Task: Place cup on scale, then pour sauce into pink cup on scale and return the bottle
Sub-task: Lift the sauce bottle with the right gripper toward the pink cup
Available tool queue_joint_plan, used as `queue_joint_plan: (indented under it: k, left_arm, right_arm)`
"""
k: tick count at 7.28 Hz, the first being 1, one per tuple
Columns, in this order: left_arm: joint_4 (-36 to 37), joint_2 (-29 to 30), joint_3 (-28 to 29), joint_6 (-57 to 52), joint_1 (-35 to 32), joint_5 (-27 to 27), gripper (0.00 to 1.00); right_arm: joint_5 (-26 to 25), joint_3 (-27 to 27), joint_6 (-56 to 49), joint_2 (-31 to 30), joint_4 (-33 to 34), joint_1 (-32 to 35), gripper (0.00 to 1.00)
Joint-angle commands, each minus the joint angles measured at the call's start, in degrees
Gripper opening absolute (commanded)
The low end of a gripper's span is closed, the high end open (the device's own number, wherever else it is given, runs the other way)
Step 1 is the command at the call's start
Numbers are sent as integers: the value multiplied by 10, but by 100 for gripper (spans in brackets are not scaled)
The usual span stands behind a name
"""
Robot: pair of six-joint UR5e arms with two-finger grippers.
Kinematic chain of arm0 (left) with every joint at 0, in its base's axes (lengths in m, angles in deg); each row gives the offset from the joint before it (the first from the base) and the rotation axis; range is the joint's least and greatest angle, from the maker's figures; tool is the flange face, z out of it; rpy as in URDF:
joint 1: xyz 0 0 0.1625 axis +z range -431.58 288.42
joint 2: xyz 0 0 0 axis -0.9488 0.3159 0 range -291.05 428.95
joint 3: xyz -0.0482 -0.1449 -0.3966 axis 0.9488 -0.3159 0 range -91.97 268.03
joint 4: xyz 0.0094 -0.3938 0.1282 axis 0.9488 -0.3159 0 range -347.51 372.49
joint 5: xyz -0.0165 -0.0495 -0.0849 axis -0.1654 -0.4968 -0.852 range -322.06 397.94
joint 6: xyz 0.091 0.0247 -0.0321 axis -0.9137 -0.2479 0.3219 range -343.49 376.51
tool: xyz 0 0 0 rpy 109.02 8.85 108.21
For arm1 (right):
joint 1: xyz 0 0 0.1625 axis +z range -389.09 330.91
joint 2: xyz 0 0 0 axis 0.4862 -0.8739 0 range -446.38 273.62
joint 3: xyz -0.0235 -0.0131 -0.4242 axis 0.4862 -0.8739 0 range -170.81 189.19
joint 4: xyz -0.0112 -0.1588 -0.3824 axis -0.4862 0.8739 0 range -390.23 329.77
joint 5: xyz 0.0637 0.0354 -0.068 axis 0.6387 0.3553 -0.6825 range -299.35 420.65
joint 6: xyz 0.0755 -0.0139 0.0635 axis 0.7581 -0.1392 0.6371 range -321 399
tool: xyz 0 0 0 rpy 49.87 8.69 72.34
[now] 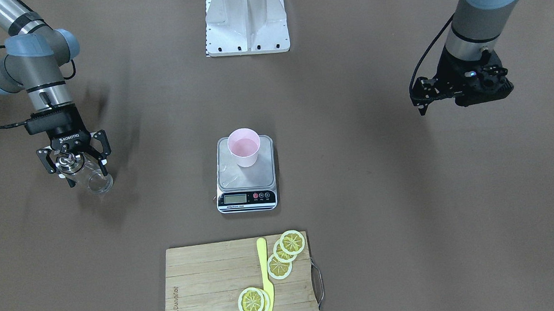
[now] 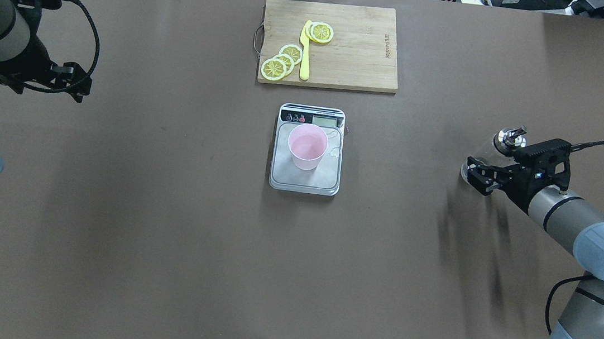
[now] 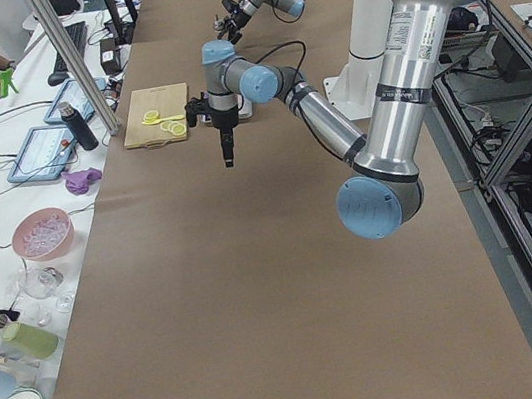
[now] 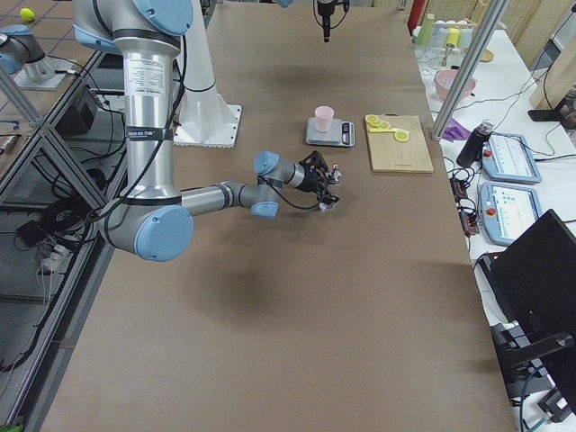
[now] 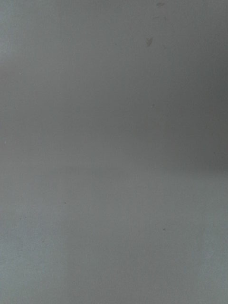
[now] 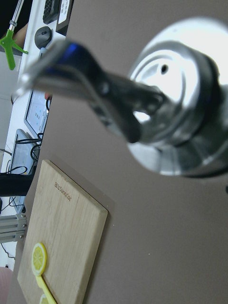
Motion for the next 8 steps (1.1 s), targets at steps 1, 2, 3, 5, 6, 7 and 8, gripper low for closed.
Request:
queue_joint_plan:
  k: [1,2,3,5,6,7,8]
  left_arm:
    - [0,0,-1,0,0,-1,99]
    - [0,0,-1,0,0,-1,99]
    - [0,0,-1,-1,0,-1,99]
    - [0,-2,1,-10,-1,2,99]
    - [0,-2,1,-11,-3,2,99]
    - [-1,-2,1,-11,-4,3,99]
    - [-5,-2,7,-11,-3,11,99]
  right_arm:
    - [15,8,-11,12,18,20,0]
    - [61,69,-47,26,105,52,0]
    - [64,162,-83,44,258,55,0]
    - [30,260,-121,178,566,48,0]
    - [-12,267,-123,219,635,9,0]
    - [-69,267,-135,228,668,-31,0]
    - [-127,267,-197,220,692,-62,0]
